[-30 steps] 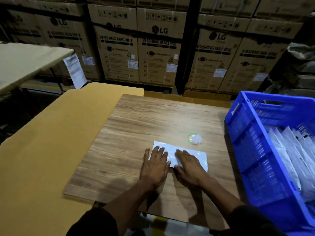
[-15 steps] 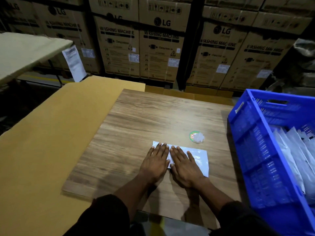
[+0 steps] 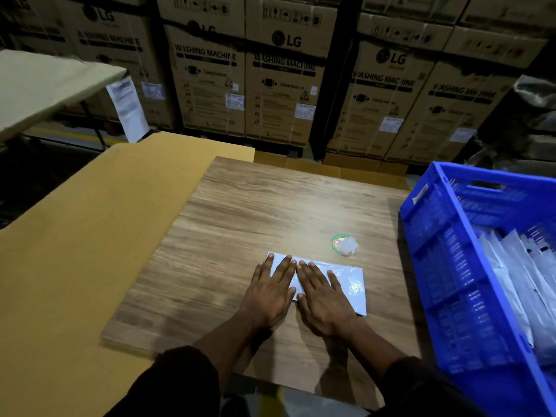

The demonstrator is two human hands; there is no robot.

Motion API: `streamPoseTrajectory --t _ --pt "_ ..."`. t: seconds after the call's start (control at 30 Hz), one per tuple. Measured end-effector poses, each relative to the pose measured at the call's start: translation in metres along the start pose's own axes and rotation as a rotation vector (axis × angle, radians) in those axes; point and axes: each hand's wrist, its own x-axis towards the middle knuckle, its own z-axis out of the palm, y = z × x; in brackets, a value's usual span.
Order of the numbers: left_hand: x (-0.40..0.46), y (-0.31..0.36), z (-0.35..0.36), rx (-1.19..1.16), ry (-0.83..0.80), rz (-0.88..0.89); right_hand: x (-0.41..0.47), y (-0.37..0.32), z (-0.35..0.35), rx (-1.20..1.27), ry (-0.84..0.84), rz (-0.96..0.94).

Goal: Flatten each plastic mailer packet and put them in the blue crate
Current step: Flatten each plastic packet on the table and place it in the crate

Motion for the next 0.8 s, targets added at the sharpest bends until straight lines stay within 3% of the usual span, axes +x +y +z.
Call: streamPoseTrajectory --t 0.23,0.6,0.8 --pt "0.0 0.002 -0.002 0.005 0.015 -0.035 0.009 -0.004 -0.015 0.063 -0.068 0.057" --pt "0.002 0.001 0.003 -0.016 -0.014 -0.069 0.012 -0.002 -0.013 0.076 -0.072 0.238" --pt "0.001 0.0 0.003 -0.004 -0.046 -0.079 -0.003 0.011 -0.007 0.026 -0.013 0.247"
